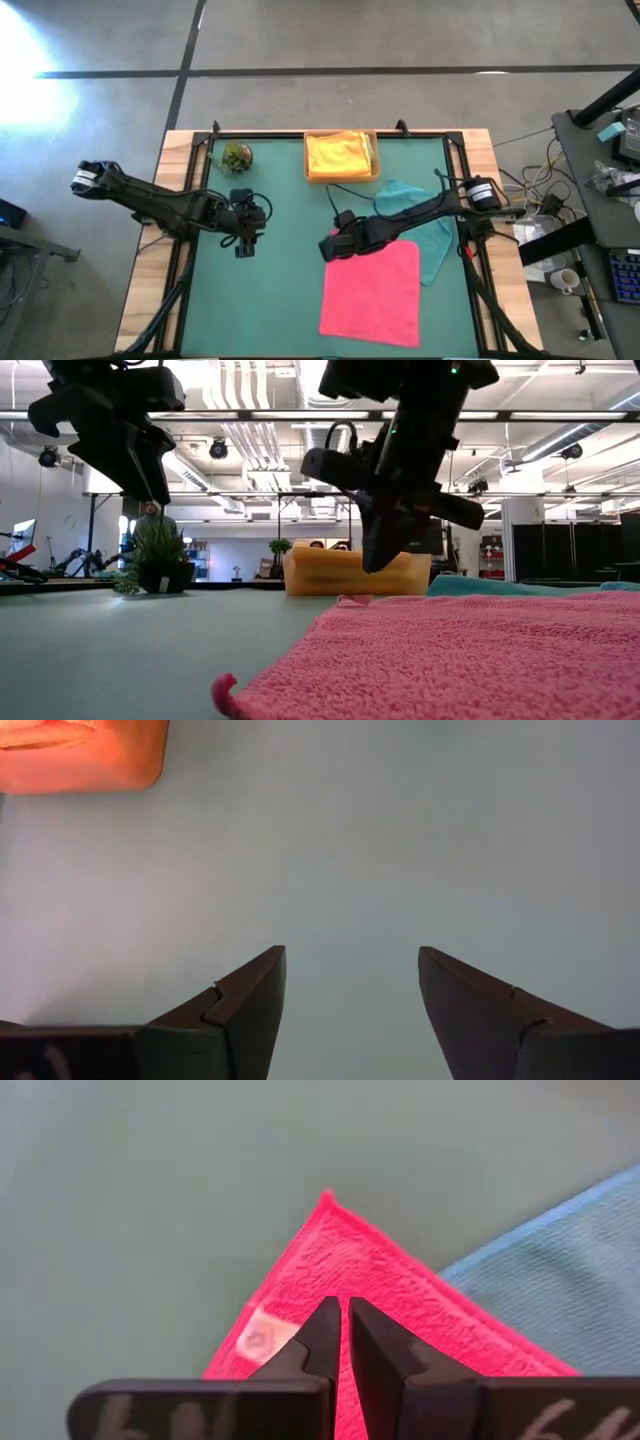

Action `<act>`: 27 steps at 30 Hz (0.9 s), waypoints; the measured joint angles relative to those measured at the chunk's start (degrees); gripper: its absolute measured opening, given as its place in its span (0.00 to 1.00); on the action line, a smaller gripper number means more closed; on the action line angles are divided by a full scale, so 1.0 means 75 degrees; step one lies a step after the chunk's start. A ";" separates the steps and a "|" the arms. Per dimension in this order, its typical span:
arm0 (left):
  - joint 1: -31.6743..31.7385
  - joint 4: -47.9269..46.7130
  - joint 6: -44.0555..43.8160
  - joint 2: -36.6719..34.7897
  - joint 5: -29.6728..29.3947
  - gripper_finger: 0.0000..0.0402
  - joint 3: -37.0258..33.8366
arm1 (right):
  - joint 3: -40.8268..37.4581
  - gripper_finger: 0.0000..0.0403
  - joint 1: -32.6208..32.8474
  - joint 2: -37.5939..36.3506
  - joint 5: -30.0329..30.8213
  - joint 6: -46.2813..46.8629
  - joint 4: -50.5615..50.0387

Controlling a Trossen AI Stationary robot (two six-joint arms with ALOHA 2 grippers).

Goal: Fold microfiber towels
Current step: Fold the pink towel

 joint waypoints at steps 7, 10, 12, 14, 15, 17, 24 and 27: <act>0.0000 0.0002 0.0018 0.0000 0.0020 0.53 0.0000 | -0.0007 0.04 -0.0068 0.0461 -0.0263 0.0203 0.0177; 0.0000 0.0006 0.0261 -0.0003 0.0020 0.53 0.0000 | -0.0006 0.04 -0.0068 0.0681 -0.0456 0.0202 0.0400; 0.0000 0.0019 0.0332 -0.0003 0.0023 0.53 0.0000 | 0.0005 0.04 -0.0067 0.0810 -0.0557 0.0178 0.0628; 0.0000 0.0028 0.0332 -0.0003 0.0026 0.53 0.0000 | 0.0013 0.04 -0.0068 0.0911 -0.0623 0.0132 0.1058; 0.0000 0.0026 0.0332 -0.0003 0.0023 0.53 0.0000 | 0.0019 0.04 -0.0071 0.0970 -0.0680 0.0095 0.1317; 0.0000 0.0039 0.0333 -0.0003 0.0023 0.53 0.0000 | 0.0019 0.04 -0.0080 0.1066 -0.0720 0.0052 0.1761; 0.0000 0.0302 0.0340 -0.0003 0.0023 0.53 0.0003 | 0.0013 0.04 -0.0253 0.1250 -0.0828 0.0003 0.2750; 0.0000 0.0505 0.0341 -0.0003 0.0023 0.53 0.0003 | 0.0044 0.04 -0.0465 0.1253 -0.0992 -0.0028 0.2769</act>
